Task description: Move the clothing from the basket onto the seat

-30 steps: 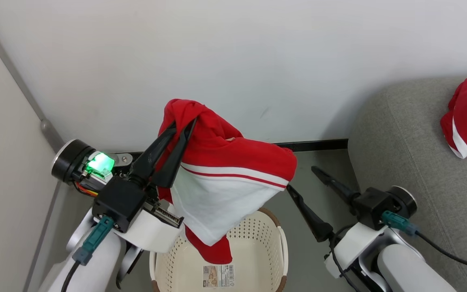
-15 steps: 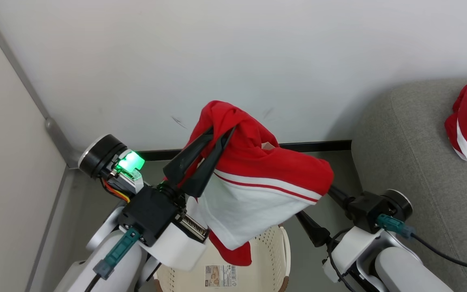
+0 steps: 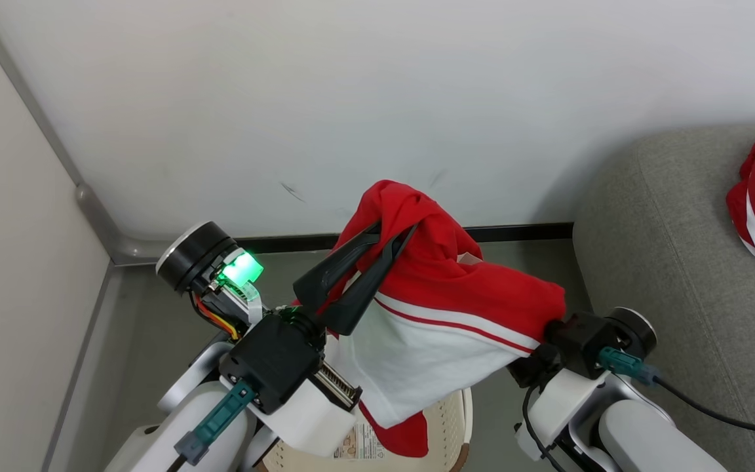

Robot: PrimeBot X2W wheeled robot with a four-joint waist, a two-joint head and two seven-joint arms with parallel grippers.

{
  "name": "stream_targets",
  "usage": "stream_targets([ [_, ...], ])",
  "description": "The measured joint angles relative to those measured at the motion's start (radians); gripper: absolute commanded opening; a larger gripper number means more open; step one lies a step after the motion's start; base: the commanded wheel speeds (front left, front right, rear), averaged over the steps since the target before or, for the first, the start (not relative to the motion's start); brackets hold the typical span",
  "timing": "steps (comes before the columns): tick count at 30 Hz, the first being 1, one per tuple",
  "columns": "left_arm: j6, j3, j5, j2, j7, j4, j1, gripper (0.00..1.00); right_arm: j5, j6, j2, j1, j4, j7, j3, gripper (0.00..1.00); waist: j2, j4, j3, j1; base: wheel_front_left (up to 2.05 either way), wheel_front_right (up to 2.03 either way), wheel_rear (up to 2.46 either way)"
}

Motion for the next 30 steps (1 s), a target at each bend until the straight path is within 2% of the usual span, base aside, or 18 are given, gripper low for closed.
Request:
stream_targets([
  [9,0.001,0.019,0.0,0.011,0.039,0.037,0.004,0.0,0.008,0.0,-0.004,-0.021,-0.002,0.0,-0.011,0.0,0.0,-0.006,0.008,0.0,0.0,0.0,0.0],
  [10,0.001,0.023,0.0,0.013,0.045,0.043,0.006,0.3,0.011,0.0,-0.004,-0.023,-0.003,0.0,-0.016,0.0,0.0,-0.008,0.008,0.0,0.0,0.0,0.0],
  [11,0.005,0.028,0.0,0.016,0.048,0.049,0.008,0.52,0.013,0.0,-0.006,-0.024,-0.003,0.0,-0.018,0.0,0.0,-0.009,0.009,0.0,0.0,0.0,0.0],
  [12,0.01,0.033,0.0,0.018,0.05,0.055,0.009,1.0,0.013,0.0,-0.008,-0.025,-0.003,0.0,-0.021,0.0,0.0,-0.01,0.01,0.0,0.0,0.0,0.0],
  [30,0.023,0.044,-0.009,0.019,0.092,0.072,0.025,1.0,-0.004,0.0,0.001,-0.026,-0.025,0.0,-0.071,0.0,0.0,-0.03,0.013,0.0,0.0,0.0,0.0],
])
